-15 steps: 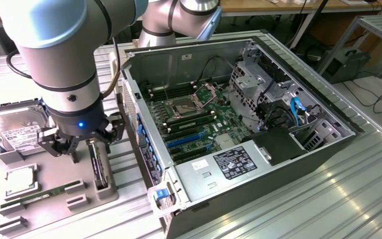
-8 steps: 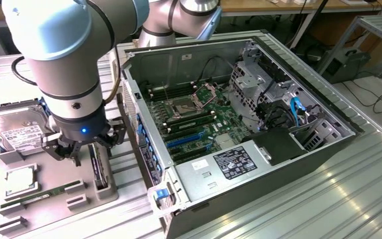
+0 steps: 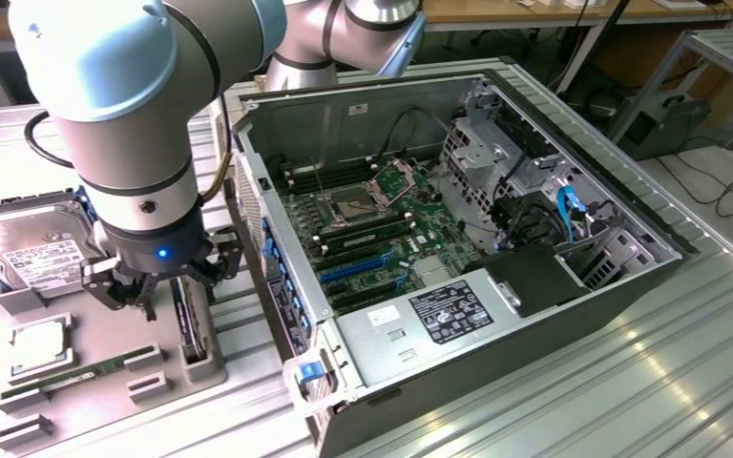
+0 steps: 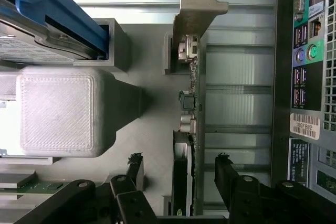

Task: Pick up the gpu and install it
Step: 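Pick up the gpu and move the gpu toward the slot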

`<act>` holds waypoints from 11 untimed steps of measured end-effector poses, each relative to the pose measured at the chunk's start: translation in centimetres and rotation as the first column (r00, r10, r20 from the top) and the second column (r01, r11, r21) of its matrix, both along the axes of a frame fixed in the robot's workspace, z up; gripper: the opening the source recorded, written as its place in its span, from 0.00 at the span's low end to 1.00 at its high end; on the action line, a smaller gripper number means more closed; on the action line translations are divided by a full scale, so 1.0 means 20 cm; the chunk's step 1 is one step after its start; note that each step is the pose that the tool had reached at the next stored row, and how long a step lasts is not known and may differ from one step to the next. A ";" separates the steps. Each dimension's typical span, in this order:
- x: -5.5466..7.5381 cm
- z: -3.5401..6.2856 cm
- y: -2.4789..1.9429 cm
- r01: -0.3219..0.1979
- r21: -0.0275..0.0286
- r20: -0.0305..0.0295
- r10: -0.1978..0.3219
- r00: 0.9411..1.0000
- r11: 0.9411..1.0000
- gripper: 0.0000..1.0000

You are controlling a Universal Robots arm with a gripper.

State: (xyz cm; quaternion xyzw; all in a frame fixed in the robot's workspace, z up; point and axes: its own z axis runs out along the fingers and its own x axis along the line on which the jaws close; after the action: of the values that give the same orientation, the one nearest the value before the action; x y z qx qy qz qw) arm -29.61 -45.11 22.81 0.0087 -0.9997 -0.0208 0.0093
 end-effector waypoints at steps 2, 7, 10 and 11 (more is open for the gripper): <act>0.00 0.000 0.000 0.000 0.000 0.000 0.000 1.000 1.000 0.65; 0.00 -0.003 0.000 0.000 -0.001 0.000 0.000 1.000 1.000 0.46; 0.00 -0.005 0.000 0.000 -0.001 0.000 0.000 1.000 1.000 0.34; 0.00 -0.005 0.000 0.000 -0.001 0.000 0.000 1.000 1.000 0.27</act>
State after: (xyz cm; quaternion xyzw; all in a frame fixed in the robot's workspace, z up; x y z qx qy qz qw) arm -29.61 -45.11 22.71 0.0087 -0.9997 -0.0203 0.0094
